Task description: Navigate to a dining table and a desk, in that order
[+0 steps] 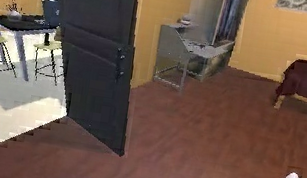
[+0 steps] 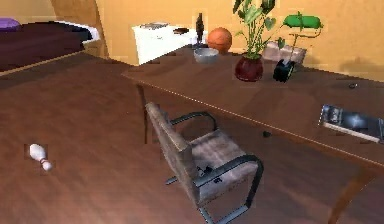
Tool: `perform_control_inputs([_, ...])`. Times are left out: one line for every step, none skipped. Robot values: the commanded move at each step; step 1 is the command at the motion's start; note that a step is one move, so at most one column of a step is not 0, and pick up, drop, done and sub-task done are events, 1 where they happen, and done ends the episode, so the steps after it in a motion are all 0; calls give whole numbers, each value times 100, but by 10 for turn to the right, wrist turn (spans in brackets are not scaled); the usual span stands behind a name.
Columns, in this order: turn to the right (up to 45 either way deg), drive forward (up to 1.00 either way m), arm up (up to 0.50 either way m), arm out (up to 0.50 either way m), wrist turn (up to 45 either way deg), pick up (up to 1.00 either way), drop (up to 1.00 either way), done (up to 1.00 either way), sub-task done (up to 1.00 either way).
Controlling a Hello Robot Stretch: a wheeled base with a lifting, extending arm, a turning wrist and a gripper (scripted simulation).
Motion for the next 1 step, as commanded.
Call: perform_control_inputs([240,0,0,0,0,0,0,0,0])
